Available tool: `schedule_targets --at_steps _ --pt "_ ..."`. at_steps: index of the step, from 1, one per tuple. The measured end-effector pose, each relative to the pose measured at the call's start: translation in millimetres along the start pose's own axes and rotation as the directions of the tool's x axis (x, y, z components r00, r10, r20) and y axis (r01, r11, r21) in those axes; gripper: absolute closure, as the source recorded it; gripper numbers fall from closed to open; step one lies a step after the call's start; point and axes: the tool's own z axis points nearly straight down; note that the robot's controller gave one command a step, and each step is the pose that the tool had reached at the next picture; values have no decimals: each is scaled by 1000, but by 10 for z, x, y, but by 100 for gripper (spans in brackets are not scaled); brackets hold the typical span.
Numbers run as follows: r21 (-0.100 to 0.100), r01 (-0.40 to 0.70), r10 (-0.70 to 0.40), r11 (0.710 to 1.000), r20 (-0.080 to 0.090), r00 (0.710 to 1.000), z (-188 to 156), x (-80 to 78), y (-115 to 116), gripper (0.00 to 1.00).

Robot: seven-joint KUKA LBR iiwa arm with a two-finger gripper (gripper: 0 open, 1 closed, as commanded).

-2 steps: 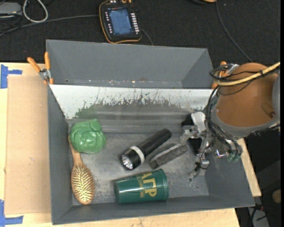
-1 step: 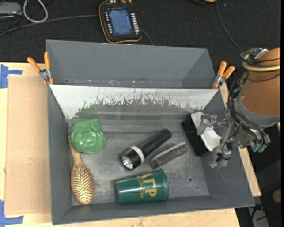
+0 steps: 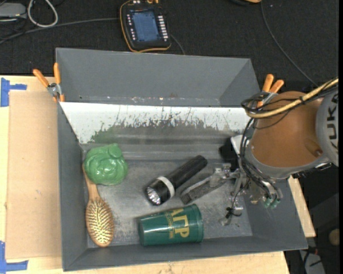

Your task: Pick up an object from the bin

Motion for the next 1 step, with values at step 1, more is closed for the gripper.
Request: schedule_targets --at_steps 1 --pt "21 91 -92 996 47 995 -797 0 -574 0"
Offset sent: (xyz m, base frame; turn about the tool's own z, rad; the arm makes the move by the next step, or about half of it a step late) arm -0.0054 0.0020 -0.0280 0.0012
